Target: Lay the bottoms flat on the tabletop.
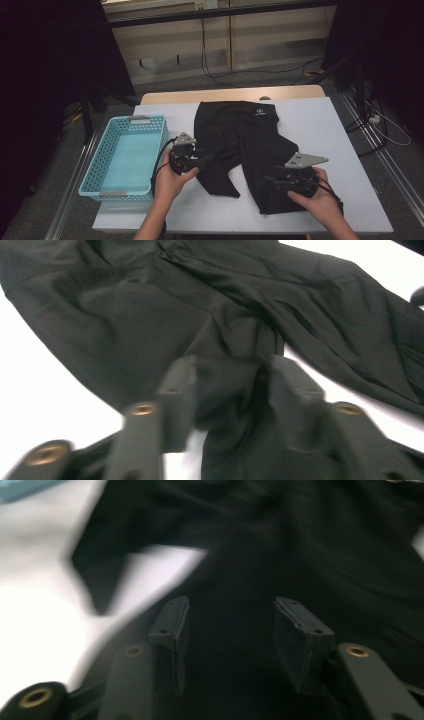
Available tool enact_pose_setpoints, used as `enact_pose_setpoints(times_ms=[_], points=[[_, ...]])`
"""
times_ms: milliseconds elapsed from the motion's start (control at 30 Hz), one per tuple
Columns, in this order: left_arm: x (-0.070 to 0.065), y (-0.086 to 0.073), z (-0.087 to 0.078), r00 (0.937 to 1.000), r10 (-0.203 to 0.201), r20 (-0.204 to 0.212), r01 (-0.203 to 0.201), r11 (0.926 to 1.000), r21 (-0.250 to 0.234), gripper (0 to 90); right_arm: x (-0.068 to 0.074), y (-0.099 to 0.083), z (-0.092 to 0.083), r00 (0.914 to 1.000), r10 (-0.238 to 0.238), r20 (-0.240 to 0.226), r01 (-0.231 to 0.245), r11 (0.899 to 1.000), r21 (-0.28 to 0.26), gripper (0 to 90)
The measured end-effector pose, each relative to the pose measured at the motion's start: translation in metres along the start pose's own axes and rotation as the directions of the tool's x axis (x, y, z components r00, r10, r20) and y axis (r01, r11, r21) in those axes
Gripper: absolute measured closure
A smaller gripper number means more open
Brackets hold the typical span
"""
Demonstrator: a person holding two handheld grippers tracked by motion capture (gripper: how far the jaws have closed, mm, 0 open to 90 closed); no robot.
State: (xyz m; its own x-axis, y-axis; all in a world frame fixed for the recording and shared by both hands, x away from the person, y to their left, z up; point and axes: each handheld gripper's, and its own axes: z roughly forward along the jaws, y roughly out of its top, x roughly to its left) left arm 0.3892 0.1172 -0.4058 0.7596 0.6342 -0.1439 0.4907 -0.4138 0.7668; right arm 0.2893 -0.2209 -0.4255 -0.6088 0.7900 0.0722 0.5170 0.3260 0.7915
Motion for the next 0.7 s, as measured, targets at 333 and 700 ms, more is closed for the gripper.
enact_pose_setpoints(times_ms=[333, 700], points=[[-0.011, 0.005, 0.011, 0.9998, 0.011, 0.016, -0.011, 0.9999, -0.003, 21.7, -0.044, -0.016, -0.013, 0.9735, 0.076, 0.216, -0.083, 0.996, 0.026, 35.7], [-0.034, 0.013, 0.028, 0.9965, 0.064, 0.054, -0.064, 0.998, 0.0, 17.6, -0.053, -0.022, -0.013, 0.957, 0.112, 0.268, -0.121, 0.993, 0.015, 28.8]])
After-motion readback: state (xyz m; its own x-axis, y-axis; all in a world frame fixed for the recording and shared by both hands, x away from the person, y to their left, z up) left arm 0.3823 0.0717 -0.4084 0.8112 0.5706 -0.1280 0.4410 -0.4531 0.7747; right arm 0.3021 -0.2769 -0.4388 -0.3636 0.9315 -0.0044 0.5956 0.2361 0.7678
